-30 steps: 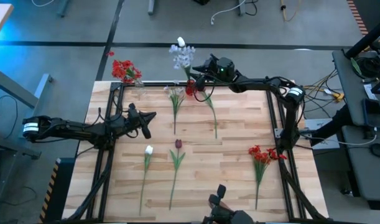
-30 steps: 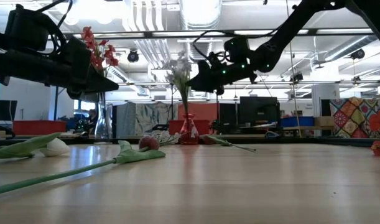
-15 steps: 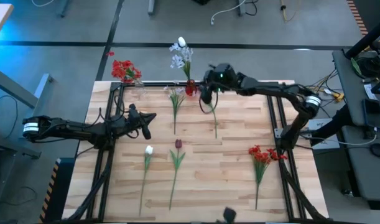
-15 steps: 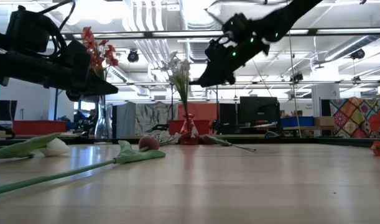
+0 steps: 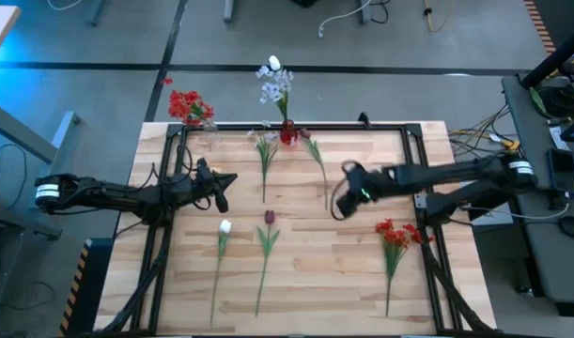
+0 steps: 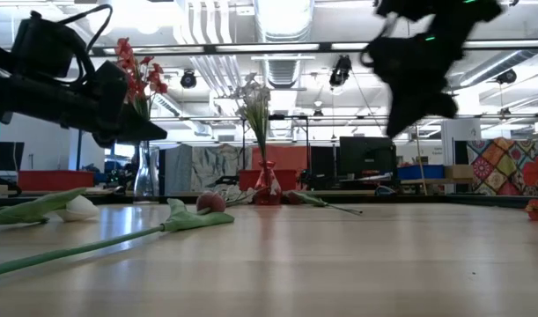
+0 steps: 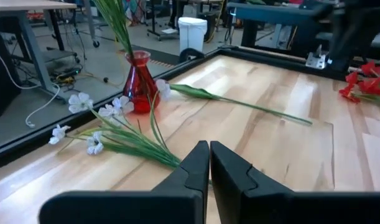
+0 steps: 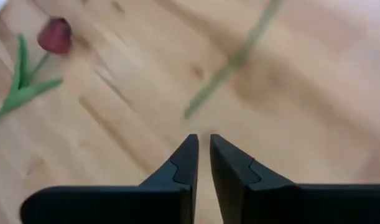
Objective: Sort flowers into vase by color
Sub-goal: Put the red flowers into the transparent vase
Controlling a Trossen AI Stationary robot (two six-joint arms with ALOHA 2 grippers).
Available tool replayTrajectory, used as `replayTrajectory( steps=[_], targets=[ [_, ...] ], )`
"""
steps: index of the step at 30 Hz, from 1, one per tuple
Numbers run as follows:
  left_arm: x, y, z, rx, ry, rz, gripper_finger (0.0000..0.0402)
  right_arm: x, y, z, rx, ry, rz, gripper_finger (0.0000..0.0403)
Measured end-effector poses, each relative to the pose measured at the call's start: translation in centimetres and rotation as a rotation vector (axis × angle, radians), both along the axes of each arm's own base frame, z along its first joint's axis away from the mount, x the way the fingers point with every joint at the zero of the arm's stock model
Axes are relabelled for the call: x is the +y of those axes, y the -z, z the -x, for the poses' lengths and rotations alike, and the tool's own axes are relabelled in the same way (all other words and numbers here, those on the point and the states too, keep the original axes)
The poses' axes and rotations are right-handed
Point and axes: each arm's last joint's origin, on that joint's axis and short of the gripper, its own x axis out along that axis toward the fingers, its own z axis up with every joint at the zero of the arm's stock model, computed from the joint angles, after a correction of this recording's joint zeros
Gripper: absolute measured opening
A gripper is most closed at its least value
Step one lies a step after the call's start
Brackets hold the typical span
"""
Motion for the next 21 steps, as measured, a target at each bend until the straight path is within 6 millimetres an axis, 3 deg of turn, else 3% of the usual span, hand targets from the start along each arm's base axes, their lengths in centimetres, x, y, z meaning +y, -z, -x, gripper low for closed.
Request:
replayTrajectory(
  steps=[7, 14, 21],
  targets=[
    [0.0, 0.4, -0.1, 0.018, 0.019, 0.026, 0.0000, 5.9, 1.1, 3.5, 0.059, 0.199, -0.125, 0.0101],
    [0.0, 0.7, -0.2, 0.036, 0.015, 0.047, 0.0000, 10.2, 2.5, 5.1, 0.222, 0.323, -0.334, 0.0166],
    [0.0, 1.1, -0.5, 0.067, 0.016, 0.048, 0.0000, 12.9, 3.9, 6.0, 0.394, 0.493, -0.482, 0.0182]
  ],
)
